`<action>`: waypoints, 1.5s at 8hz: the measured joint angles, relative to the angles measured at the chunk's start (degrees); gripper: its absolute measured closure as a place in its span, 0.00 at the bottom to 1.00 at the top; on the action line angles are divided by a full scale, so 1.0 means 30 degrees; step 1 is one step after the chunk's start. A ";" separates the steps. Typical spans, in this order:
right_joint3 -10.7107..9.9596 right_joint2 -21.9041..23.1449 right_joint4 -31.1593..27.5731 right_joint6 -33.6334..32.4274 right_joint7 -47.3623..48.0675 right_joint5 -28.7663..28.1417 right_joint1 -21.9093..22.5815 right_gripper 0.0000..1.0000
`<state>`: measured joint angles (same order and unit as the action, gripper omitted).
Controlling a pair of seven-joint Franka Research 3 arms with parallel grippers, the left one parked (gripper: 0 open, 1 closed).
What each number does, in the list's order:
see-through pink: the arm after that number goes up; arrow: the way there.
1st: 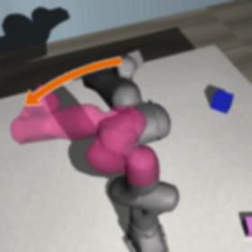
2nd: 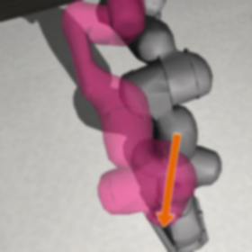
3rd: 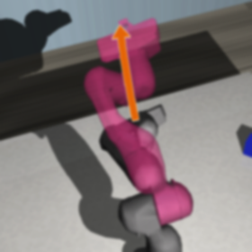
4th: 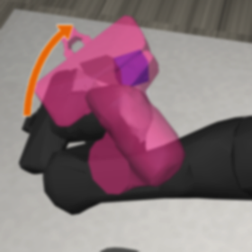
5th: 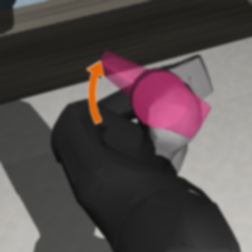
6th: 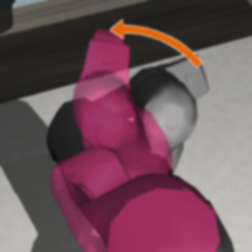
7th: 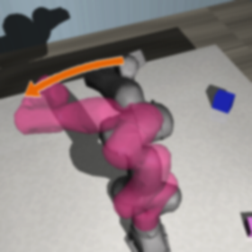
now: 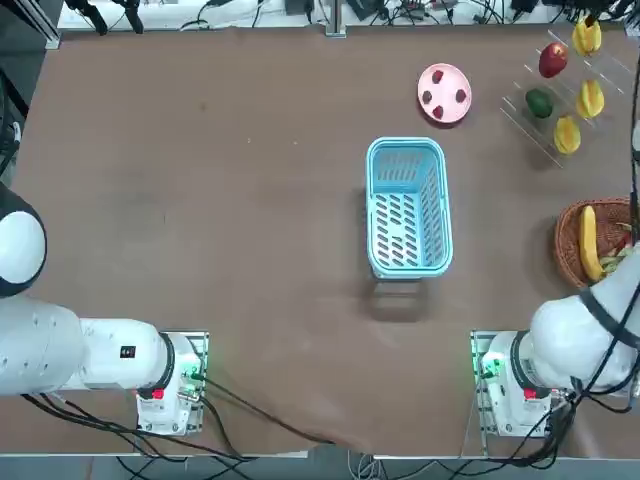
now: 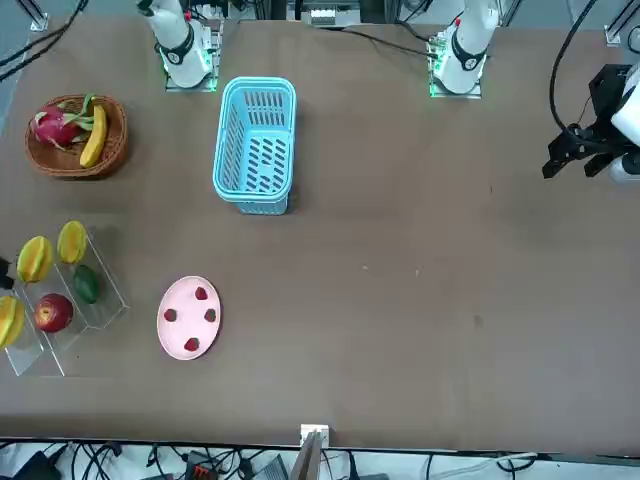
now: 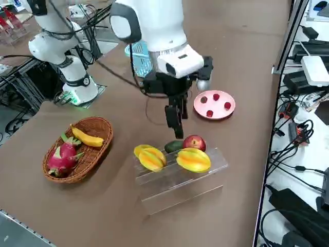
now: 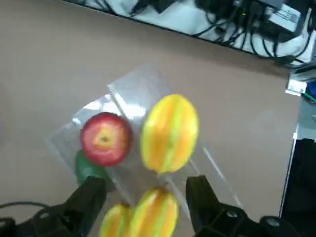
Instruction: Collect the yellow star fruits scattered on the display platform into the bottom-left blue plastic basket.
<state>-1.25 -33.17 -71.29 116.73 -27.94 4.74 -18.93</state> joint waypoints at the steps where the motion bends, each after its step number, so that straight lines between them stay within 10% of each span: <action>1: 0.0002 -0.0717 0.0571 0.0179 0.0021 -0.0464 -0.0371 0.01; 12: 0.0518 -0.2882 0.1710 0.1306 0.0396 -0.2441 -0.1398 0.12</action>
<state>0.31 -41.81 -66.16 120.64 -26.76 -2.59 -23.13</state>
